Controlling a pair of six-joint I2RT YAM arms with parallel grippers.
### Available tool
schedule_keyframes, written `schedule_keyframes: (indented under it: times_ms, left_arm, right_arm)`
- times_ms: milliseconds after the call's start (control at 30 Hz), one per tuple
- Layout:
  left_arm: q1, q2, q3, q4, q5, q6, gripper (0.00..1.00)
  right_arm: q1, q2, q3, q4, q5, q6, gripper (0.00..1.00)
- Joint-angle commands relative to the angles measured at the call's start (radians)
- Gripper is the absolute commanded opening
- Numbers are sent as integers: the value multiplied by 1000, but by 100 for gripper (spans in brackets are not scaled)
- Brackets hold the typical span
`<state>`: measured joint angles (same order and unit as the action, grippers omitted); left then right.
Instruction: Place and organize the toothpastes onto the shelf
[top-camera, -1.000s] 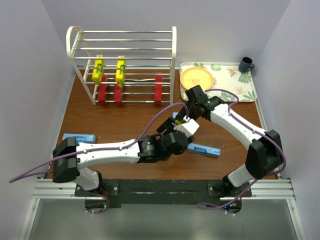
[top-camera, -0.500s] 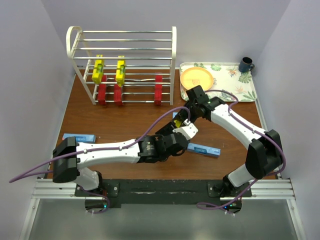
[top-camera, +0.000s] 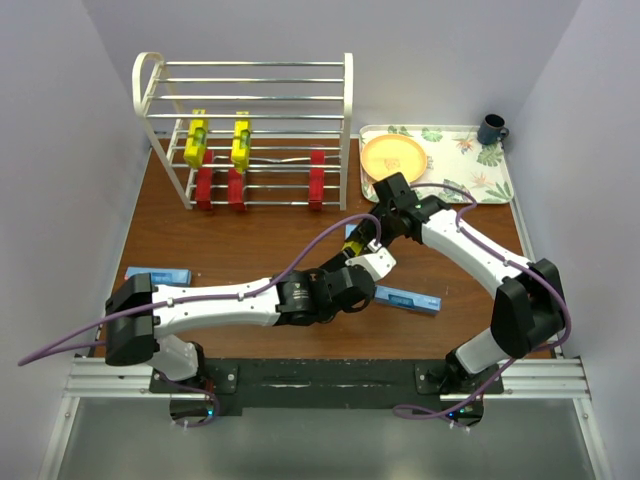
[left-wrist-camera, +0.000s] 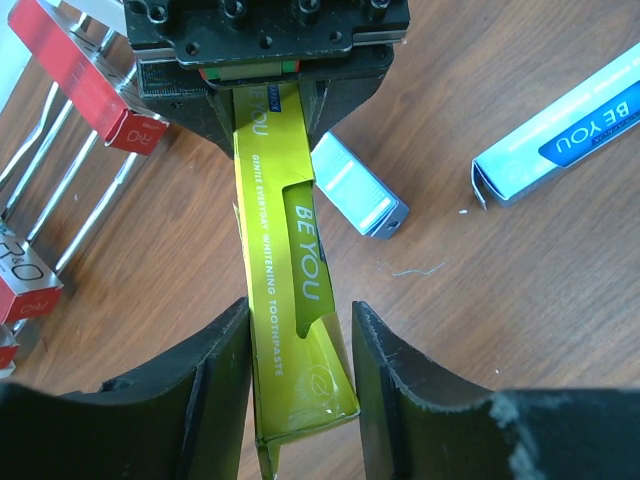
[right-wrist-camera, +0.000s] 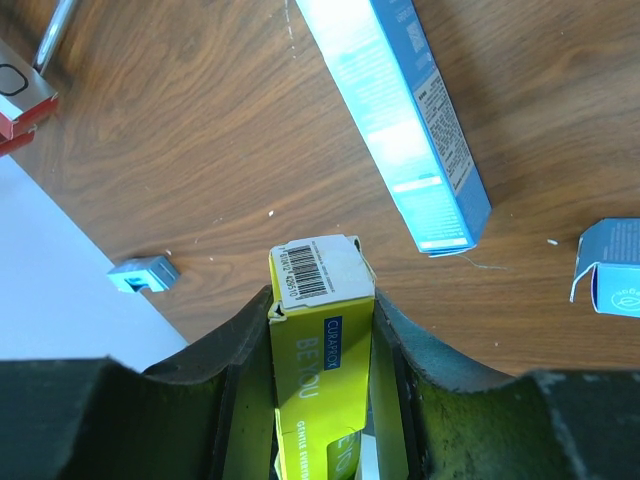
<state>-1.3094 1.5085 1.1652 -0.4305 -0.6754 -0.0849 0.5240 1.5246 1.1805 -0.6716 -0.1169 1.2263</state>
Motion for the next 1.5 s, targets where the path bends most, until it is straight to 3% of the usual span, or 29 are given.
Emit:
schedule_keyframes:
  times_ms: [0,100,133,200,333,433,967,1267,1467]
  left_arm:
    - [-7,-39,36,-8,42,-3,34]
    - [-7,-54,33,-7,45,-16,34]
    - [-7,-59,31,-7,45,-25,34]
    - [-7,-74,22,-1,46,-33,32]
    - [-5,-114,-5,32,46,-53,29]
    - [2,-143,-30,50,46,-75,27]
    - [165,-414,-254,182,168,-168,13]
    - [262,-556,-297,249,97,-125,12]
    - [377,-544,-262,334,54,-105,11]
  right_arm:
    - [-1,-26,-4,47,-41,2,24]
    - [-2,-27,-10,58,-44,-2,34]
    - [-2,-29,-10,64,-44,-5,44]
    - [-1,-34,-10,70,-43,-19,52]
    - [-4,-55,1,79,-21,-45,78]
    - [-7,-75,25,76,0,-85,87]
    - [-30,-199,97,92,97,-313,97]
    - [-32,-359,93,75,351,-476,97]
    - [-32,-480,28,98,468,-533,97]
